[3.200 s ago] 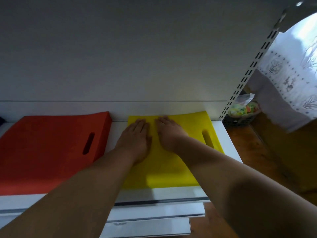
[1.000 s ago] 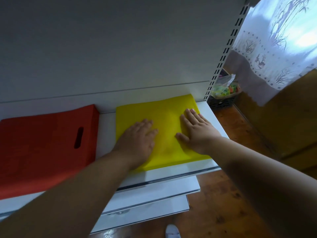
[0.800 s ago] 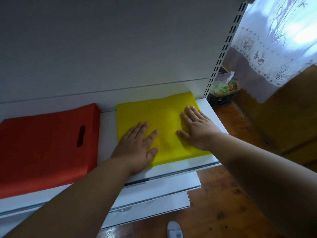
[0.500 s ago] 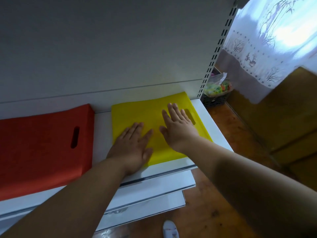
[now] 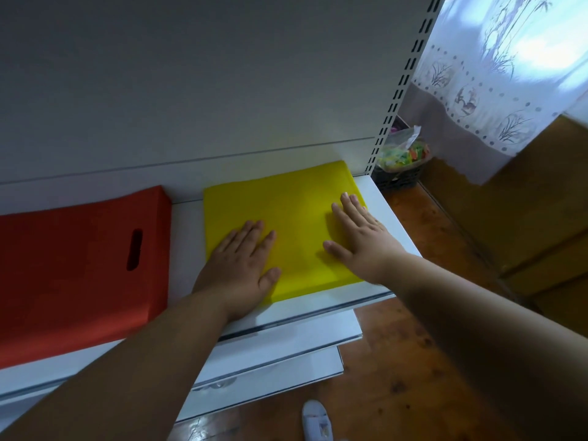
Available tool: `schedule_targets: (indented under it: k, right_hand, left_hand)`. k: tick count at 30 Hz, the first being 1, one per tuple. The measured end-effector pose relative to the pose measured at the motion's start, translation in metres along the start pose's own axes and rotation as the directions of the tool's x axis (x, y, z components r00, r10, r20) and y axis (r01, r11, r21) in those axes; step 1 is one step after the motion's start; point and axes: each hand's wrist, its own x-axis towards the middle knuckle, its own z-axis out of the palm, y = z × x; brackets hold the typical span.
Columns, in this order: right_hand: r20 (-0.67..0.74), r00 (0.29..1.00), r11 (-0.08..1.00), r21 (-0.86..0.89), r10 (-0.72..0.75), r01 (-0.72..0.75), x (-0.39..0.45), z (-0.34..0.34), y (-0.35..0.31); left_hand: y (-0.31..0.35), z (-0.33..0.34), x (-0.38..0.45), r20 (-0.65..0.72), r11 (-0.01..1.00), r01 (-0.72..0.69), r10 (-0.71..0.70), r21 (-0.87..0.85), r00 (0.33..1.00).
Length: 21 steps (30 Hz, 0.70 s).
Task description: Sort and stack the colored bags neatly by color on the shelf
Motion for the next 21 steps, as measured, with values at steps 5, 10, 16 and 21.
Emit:
schedule_targets:
  k: [5,10,16,21]
  right_hand:
    - [-0.063,0.991,0.993,-0.022,0.115,-0.117,0.001,0.009,0.0]
    - [0.035,0.99,0.985,-0.105,0.138,-0.134,0.008,0.009,-0.003]
    - [0.109,0.983,0.983,-0.121,0.149,-0.135,0.007,0.007,-0.006]
    - [0.168,0.972,0.975,-0.178,0.166,-0.136,0.017,-0.008,-0.009]
  left_hand:
    - [-0.004,0.003,0.0,0.003,1.0,0.006,-0.006,-0.011,1.0]
    - [-0.001,-0.002,0.001,0.048,1.0,0.008,-0.008,-0.006,0.999]
    - [0.001,-0.004,0.002,0.127,0.997,0.008,-0.018,0.079,0.992]
    - [0.009,-0.022,0.007,0.178,0.99,0.061,-0.084,0.131,0.98]
